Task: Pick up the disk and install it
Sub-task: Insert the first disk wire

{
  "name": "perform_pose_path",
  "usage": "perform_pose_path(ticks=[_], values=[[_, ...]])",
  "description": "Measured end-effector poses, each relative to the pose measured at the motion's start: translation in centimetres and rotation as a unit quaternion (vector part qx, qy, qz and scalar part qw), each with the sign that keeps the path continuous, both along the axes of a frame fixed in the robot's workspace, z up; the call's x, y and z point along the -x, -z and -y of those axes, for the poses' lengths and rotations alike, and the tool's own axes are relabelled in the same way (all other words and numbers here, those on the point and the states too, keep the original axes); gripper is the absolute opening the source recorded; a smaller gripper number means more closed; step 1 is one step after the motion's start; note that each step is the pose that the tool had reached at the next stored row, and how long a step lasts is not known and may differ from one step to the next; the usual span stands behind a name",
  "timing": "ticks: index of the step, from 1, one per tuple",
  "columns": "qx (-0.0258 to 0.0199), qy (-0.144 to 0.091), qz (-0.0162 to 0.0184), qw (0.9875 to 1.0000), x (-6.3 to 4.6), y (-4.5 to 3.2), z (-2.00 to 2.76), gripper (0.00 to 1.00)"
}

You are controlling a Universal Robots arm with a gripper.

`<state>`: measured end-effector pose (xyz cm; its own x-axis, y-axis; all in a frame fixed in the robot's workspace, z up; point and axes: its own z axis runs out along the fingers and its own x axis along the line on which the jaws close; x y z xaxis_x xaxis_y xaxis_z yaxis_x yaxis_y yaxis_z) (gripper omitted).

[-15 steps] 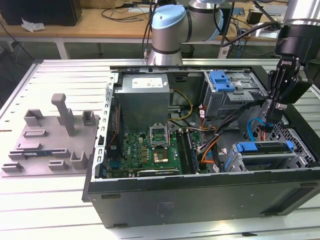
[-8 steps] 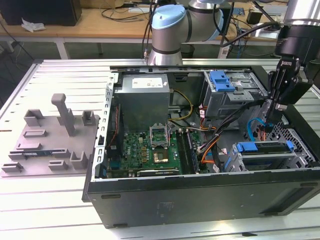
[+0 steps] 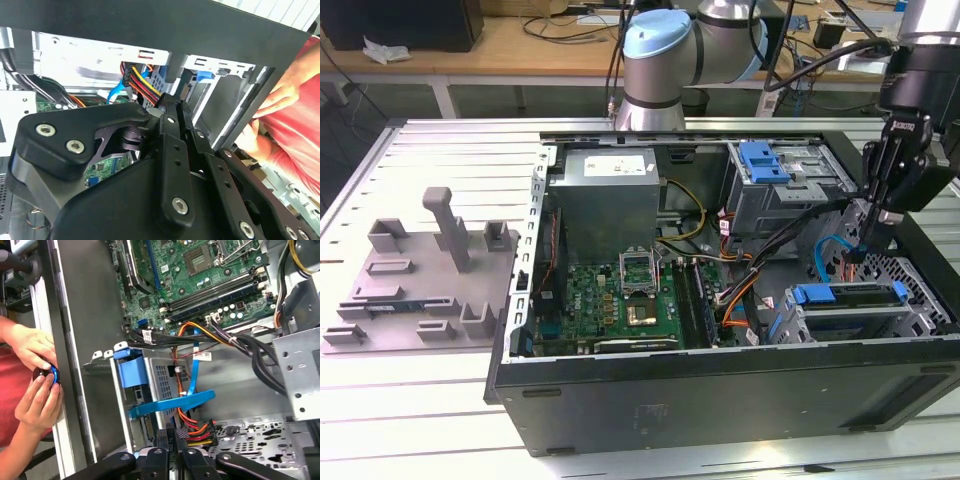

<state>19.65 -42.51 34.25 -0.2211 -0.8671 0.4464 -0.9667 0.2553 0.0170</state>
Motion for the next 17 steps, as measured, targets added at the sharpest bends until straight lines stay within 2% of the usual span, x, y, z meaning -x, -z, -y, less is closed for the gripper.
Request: perform_pose_path(ticks=[2, 3, 4, 5, 6, 11, 13, 16, 17], values=[[-0.0133, 0.000, 0.0003, 0.9999, 0.0, -0.11, 0.23, 0.17], [-0.0231, 0.000, 0.0005, 0.9997, 0.0, -0.15, 0.38, 0.17], [-0.0274, -0.001, 0.0006, 0.9996, 0.0, -0.17, 0.46, 0.17], [-0.0360, -0.001, 0.0008, 0.9994, 0.0, -0.22, 0.70, 0.17], [-0.0417, -0.001, 0.0009, 0.9991, 0.0, -0.26, 0.93, 0.17], [-0.0561, -0.001, 0.0013, 0.9984, 0.0, -0.37, 1.79, 0.17], [-0.0609, -0.001, 0.0015, 0.9981, 0.0, -0.42, 2.37, 0.17], [-0.0640, -0.005, 0.0017, 0.9979, 0.2, -0.42, 3.14, 0.17], [-0.0646, -0.013, 0.0015, 0.9978, 0.4, -0.42, 3.40, 0.17]])
